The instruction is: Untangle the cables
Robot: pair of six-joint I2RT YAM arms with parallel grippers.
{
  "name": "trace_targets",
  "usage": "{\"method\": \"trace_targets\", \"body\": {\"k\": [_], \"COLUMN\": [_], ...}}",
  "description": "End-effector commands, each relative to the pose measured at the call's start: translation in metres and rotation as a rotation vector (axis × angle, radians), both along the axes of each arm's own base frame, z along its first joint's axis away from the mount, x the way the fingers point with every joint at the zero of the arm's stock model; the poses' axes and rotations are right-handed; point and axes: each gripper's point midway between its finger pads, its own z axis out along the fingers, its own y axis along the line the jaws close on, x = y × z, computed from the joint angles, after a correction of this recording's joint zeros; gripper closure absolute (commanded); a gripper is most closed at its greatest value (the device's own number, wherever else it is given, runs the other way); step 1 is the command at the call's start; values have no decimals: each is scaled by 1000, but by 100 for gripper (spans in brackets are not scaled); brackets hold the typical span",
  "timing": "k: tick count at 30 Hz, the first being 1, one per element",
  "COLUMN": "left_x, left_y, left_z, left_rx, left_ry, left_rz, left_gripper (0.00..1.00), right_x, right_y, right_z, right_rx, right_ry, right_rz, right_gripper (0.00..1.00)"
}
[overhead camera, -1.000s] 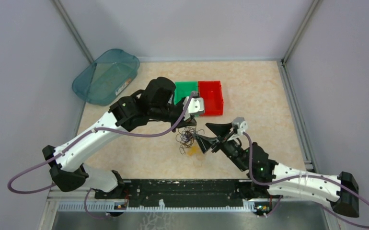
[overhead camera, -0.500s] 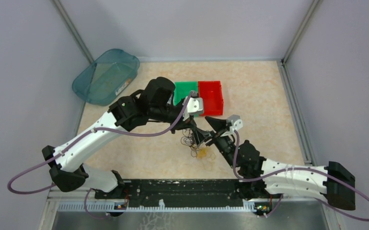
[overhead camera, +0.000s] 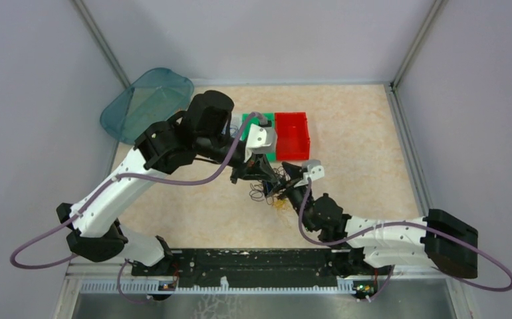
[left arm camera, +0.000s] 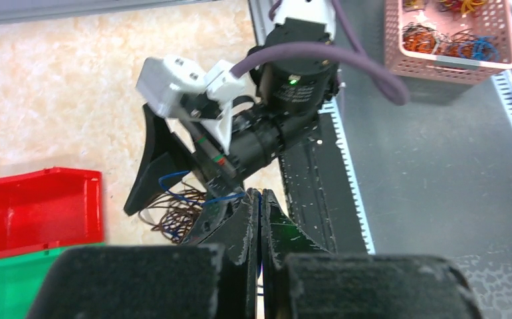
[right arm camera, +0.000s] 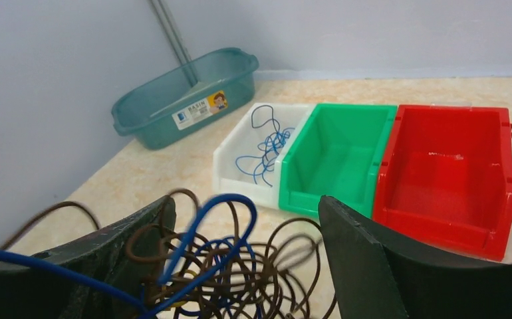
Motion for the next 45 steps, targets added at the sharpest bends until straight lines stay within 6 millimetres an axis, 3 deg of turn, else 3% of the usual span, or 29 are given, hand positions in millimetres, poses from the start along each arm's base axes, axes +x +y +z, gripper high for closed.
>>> {"method": "trace_targets", "body": {"k": [1,4,8,15,21,26,31,34,39,45], "left_x": [-27,-29,-27,-23,-16,-1,15,37,67,84], "left_y": [5,5,5,15,26,37,49,62,84,124], "left_z": [15,25,60,101,140,184,219,245,284,342], "left_rx": [-30,-48,-123,-218,-328,-450,-547,-592,-649,-791], "left_ry": [62,57,-10,-122,-247,-407,-579,-742,-1000,-1244], "left_rz": [-114,-128,-121,-72,-2,106,202,327,525,799], "left_gripper": [99,99,99,99,99,99,99,99,100,100], "right_x": [3,3,2,-2,-7,-11,-15,-17,-19,-19], "right_y": [9,11,9,-7,-17,-25,-30,-37,-46,-53], "right_z": [18,4,-21,-68,-95,-112,-130,-146,-161,-173], "right_rx": [77,71,55,32,25,26,10,-11,-18,-41], "right_ry": [-2,30,77,161,226,269,322,368,412,443], "right_rz": [-1,4,3,-23,-31,-36,-46,-69,-101,-130], "right_gripper": [21,26,29,38,42,71,87,100,100,100]}}
